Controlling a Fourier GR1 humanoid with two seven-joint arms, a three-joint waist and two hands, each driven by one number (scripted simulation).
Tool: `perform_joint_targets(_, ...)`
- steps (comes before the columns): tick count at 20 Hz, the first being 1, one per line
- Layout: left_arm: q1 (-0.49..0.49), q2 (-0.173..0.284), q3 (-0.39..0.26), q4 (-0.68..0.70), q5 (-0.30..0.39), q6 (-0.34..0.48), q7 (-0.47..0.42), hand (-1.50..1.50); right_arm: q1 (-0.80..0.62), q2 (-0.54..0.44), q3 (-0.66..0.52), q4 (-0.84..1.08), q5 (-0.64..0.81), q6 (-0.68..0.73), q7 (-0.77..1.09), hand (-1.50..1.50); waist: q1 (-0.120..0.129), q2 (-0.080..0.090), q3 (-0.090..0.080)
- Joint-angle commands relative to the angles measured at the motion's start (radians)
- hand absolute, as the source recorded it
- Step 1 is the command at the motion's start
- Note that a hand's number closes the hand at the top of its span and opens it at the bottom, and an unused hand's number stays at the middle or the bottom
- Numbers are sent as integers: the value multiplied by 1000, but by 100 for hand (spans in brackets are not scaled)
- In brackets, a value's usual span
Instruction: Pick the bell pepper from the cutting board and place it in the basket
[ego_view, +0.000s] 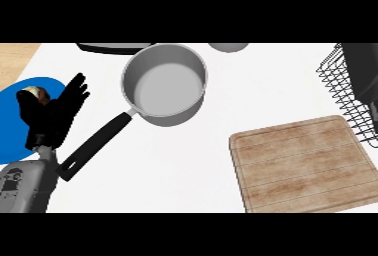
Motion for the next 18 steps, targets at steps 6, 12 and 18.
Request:
perform_joint_targets(6,19,7,21,4,2,-2,-25,0,66,-38,-54,35,4,-84,100,150,-31,-13,1)
perform_joint_targets(12,86,-30,-13,-28,-15,5,-35,0,176,-34,-102,24,-36,-232,26,150,-28,-14,2)
perform_joint_targets(18,58,-1,26,13,-4,0,-37,0,227,-87,-148,-42,5,-277,128,-150,-32,-13,2)
